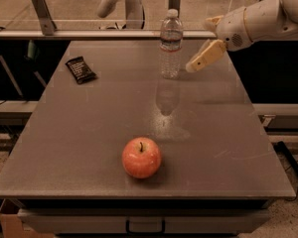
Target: Move water bottle near apple
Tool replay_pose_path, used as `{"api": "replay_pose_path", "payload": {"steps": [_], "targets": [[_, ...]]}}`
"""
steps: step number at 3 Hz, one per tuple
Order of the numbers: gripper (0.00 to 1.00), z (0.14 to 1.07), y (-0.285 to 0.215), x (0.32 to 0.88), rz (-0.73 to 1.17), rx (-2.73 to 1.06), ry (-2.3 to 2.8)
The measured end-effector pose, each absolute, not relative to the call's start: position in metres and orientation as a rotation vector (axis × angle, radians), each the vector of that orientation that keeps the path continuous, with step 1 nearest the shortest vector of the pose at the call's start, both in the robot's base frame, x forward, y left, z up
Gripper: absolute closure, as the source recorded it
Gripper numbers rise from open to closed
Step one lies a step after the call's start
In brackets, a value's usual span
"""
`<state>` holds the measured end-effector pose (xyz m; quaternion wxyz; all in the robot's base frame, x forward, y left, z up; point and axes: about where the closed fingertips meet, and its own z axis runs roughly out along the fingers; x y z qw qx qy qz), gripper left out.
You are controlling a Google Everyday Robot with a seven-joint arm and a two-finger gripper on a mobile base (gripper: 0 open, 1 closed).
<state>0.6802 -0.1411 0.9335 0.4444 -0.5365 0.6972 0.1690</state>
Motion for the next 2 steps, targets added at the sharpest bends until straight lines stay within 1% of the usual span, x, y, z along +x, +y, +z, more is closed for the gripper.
{"api": "replay_pose_path", "payload": {"steps": [1,2], "targets": [[0.0,0.925,-0.118,0.704,0.563,-1.249,1.665],[0.0,0.917,-0.098,0.716,0.68,-1.182,1.619]]}}
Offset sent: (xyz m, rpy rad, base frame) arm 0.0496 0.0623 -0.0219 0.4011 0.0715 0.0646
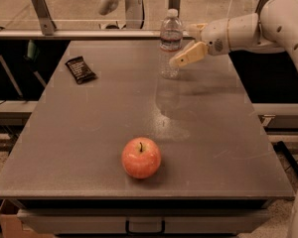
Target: Move water bottle near apple
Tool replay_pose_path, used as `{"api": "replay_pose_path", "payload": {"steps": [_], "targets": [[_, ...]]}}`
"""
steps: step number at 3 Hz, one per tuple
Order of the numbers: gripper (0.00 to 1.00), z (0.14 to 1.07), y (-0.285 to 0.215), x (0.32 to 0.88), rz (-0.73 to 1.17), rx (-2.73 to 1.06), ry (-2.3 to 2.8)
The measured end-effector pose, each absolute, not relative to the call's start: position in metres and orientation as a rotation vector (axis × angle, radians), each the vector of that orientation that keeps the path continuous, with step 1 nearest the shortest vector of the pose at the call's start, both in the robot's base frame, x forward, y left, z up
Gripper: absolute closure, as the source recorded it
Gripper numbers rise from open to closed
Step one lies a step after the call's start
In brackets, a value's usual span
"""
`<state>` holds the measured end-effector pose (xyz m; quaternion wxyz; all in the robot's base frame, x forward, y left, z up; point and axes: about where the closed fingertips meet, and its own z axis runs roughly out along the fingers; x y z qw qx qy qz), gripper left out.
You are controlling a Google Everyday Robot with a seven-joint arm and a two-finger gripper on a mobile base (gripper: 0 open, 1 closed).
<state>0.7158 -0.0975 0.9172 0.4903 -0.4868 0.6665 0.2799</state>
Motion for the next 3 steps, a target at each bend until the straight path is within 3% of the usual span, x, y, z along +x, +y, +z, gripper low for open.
{"api": "replay_pose_path", "payload": {"steps": [1,3], "targets": [[0.18,0.914,-0.079,0.724,0.775,-1.121,1.583],[0.64,0.929,-0.069,0.717,0.884,-1.065,1.537]]}}
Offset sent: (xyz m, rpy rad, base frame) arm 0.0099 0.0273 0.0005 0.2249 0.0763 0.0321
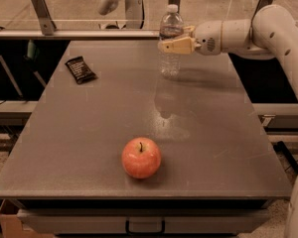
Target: Move water bottle near apple
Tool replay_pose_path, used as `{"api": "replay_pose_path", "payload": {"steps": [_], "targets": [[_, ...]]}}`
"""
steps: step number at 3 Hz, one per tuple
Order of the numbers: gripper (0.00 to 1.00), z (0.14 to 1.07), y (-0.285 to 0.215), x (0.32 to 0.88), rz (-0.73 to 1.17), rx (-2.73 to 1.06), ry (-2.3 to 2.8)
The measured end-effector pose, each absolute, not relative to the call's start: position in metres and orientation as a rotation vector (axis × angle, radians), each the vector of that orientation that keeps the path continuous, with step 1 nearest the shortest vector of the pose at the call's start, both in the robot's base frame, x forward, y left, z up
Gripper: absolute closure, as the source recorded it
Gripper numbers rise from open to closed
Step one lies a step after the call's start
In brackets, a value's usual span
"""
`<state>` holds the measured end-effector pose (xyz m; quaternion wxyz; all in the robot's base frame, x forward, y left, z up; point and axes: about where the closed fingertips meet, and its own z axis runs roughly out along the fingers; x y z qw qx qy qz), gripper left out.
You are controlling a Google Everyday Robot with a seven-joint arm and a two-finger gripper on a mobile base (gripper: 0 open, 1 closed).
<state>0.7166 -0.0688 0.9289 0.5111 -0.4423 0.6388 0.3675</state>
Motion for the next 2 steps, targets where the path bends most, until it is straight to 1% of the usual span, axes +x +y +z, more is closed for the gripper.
{"api": "replay_pose_path", "payload": {"steps": [1,2], "targets": [[0.87,0.9719,-0.0808,0.6975,0.86,-1.09,1.472],[1.0,0.9719,-0.0774,0.6974,0.865,-1.095,1.47]]}}
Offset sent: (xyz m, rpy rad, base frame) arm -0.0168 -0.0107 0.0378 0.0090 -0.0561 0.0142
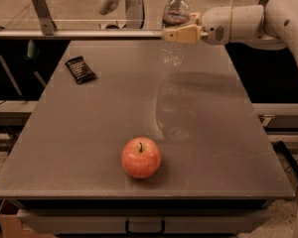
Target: Move water bottle near apple
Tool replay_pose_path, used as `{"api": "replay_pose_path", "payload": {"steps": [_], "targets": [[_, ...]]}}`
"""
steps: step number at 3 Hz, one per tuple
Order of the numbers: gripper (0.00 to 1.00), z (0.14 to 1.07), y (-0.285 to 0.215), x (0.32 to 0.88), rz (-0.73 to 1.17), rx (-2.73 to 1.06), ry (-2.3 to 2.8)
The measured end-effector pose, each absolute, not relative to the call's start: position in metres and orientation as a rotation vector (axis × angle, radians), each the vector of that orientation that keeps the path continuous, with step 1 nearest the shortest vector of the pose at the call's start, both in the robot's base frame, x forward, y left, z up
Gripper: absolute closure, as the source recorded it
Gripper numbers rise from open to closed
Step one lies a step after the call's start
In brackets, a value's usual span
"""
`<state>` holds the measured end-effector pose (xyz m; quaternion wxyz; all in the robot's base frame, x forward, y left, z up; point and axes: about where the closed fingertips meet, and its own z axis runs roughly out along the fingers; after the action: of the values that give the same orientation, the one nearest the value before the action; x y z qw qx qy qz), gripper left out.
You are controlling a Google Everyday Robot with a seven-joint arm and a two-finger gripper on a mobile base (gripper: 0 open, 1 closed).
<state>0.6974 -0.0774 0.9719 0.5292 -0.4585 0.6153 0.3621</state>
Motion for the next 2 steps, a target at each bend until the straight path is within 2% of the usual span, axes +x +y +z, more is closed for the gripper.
{"api": "replay_pose_path", "payload": {"steps": [2], "targets": [[1.0,0.969,-0.062,0.677,0.914,-1.131,1.444]]}}
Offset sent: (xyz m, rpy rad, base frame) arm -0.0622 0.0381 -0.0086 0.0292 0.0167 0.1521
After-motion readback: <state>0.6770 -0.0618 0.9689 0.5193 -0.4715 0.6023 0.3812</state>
